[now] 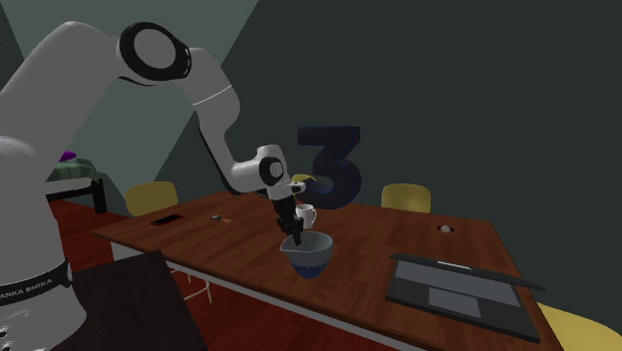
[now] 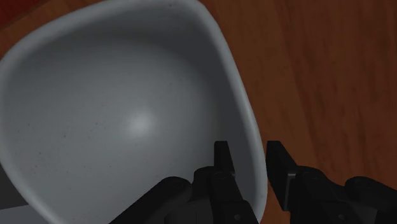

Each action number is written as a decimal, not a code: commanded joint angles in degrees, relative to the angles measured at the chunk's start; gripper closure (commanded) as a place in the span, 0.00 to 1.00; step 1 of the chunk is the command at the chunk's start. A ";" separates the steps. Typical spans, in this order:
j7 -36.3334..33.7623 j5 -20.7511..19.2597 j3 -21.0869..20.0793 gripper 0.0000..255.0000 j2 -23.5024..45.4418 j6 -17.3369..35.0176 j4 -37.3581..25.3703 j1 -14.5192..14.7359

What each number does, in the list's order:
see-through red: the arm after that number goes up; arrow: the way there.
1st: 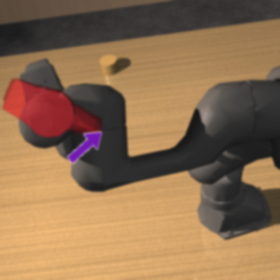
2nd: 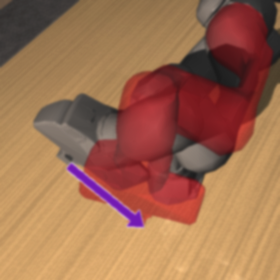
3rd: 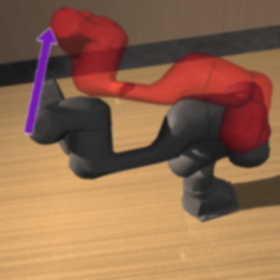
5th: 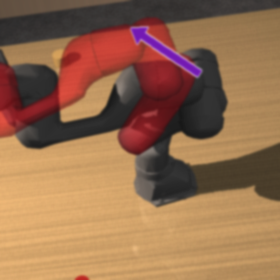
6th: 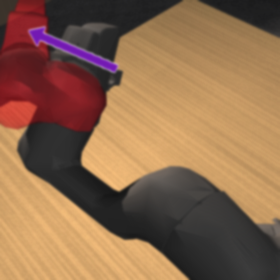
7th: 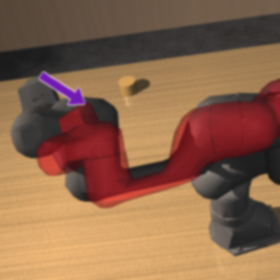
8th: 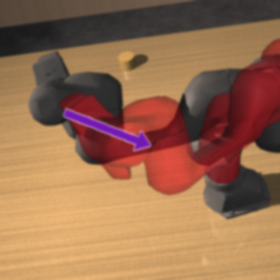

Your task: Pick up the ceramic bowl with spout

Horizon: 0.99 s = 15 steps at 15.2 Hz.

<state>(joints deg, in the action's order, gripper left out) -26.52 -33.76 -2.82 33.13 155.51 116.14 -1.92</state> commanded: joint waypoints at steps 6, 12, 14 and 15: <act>0.86 0.66 -0.59 1.00 -1.30 -0.92 0.40 -0.50; 3.12 2.72 -2.22 1.00 -5.24 -3.86 1.34 -1.65; 3.89 3.46 -2.73 1.00 -6.51 -4.87 1.55 -1.99; 4.28 3.83 -2.98 1.00 -7.13 -5.39 1.64 -2.16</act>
<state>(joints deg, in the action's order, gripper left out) -22.78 -30.35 -5.55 26.54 150.67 117.89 -3.82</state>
